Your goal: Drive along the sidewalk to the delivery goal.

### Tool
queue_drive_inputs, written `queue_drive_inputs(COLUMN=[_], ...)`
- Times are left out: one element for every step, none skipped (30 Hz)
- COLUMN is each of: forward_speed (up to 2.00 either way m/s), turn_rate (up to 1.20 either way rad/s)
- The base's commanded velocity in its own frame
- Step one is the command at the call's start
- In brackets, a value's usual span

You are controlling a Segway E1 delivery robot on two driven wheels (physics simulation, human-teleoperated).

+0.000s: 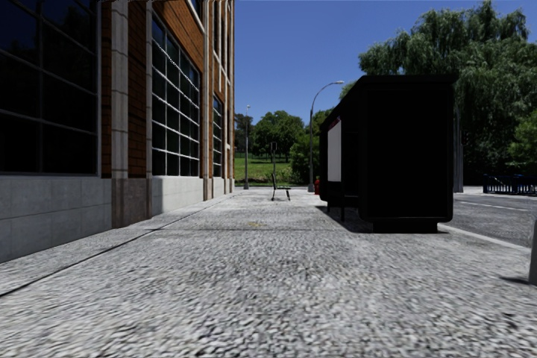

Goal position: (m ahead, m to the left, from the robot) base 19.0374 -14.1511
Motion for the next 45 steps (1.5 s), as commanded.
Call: queue_drive_inputs(forward_speed=[2.00, 2.00, 2.00, 2.00, 2.00, 2.00, 2.00, 2.00, 2.00, 2.00, 2.00, 2.00, 2.00, 2.00, 2.00, 2.00, 2.00, 2.00, 2.00, 2.00, 2.00, 2.00, 2.00, 2.00, 2.00, 2.00, 2.00, 2.00, 2.00, 2.00, 2.00, 2.00, 2.00, 2.00, 2.00, 2.00, 2.00, 2.00, 2.00, 2.00, 2.00, 2.00, 2.00, 2.00, 2.00], turn_rate=[0.00, 0.00, 0.00, 0.00, 0.00, 0.00, 0.00, 0.00, 0.00, 0.00, 0.00, 0.00, 0.00, 0.00, 0.00, 0.00, 0.00, 0.00, 0.06, 0.14, 0.20, 0.22, 0.24, 0.26, 0.26, 0.27, 0.27, 0.28, 0.28, 0.28, 0.28, 0.28, 0.28, 0.28, 0.28, 0.28, 0.28, 0.28, 0.28, 0.28, 0.28, 0.28, 0.28, 0.28, 0.23])
